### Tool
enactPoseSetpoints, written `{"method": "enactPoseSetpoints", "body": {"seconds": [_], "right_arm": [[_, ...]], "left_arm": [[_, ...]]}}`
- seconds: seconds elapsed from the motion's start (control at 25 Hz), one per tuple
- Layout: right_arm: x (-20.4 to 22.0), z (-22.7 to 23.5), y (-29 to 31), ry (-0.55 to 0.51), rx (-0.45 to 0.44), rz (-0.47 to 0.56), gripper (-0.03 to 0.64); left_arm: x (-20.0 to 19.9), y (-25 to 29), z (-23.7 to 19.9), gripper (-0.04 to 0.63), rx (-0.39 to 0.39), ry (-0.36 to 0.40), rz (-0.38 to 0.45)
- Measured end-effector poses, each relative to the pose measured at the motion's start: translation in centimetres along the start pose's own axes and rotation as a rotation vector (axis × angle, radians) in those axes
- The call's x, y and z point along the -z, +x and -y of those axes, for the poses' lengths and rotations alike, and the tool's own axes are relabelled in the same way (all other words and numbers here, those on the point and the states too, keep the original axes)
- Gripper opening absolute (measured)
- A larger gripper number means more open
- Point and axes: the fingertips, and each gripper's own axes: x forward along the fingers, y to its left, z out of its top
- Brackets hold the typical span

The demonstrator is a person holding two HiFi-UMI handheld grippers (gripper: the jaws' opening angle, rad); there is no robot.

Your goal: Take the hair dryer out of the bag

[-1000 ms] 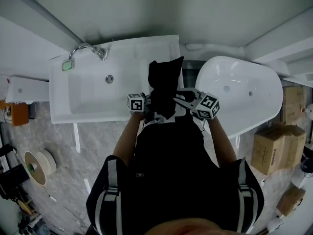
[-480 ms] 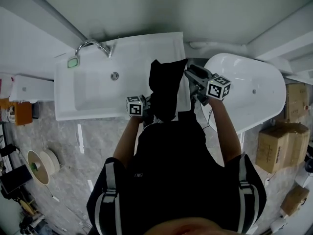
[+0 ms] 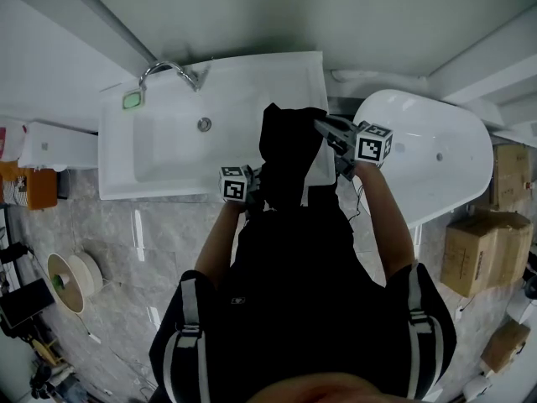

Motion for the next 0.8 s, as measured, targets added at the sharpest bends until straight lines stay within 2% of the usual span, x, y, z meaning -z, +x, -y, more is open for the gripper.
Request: {"method": "enactPoseSetpoints", "body": {"seconds": [0.36, 0.8], "right_arm": [[-2.9, 0.2, -0.5, -0.088, 0.085, 0.050, 0.066], [-9.0, 1.3, -3.7, -0.196, 0.195, 0.144, 0.066]], "left_arm": [[0.0, -1.7, 0.9, 0.199, 0.008, 0.015, 0.030], [0.6, -2.3, 1.1, 0.199, 0.013, 0.019, 0.025]]}}
